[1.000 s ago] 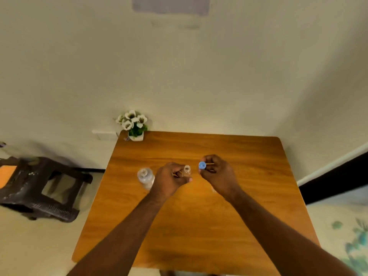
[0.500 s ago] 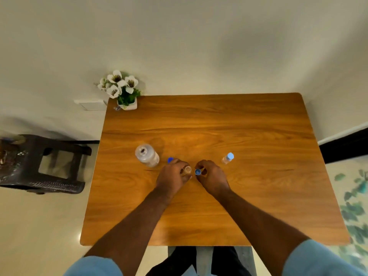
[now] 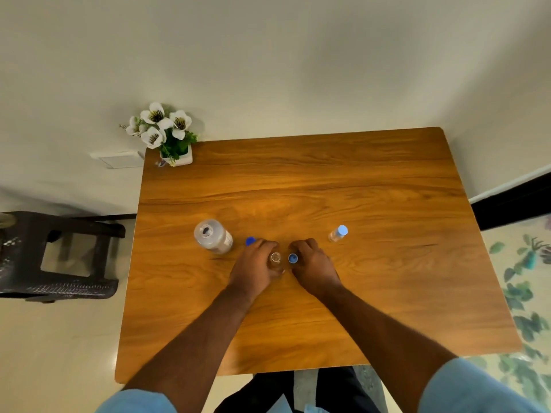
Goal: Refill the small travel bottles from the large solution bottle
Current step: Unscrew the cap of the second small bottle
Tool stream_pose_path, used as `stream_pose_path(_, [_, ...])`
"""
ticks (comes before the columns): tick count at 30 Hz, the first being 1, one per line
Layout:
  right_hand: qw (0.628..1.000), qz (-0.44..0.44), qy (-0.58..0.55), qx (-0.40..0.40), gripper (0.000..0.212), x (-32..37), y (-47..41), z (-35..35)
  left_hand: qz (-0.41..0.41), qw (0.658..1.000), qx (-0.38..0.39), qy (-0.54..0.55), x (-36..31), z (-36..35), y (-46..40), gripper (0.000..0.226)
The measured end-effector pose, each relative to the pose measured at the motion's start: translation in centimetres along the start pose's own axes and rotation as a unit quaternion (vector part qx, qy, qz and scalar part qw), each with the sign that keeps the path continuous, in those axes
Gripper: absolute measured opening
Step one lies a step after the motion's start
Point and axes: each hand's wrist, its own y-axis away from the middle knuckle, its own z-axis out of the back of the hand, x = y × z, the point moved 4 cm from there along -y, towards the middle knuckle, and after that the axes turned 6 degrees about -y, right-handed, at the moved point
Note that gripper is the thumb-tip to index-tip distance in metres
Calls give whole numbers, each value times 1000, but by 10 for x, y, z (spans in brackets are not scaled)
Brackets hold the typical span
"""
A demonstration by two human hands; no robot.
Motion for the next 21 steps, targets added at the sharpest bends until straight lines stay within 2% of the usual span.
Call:
stream_pose_path(4, [999,44,-28,-17,60,12,18,25,-38,999,-29,3,-17,17,2,76])
stream_pose_path(8, [989,78,-51,-114,58,20,33,68,-71,996,-60,7,-53,40,-3,74])
stream_pose_path(12, [976,62,-66,-199,52,6,47,111,-71,995,-64,35,-95,39,-17,71])
stream_pose_path(15, [968,43,-71,-235,50,-11,58,134,-41,995,-49,73,-119,23,-30,71])
stream_pose_path(21, [967,8,-78,-244,42,-53,73,160,8,998,44,33,-139,-22,-62,77])
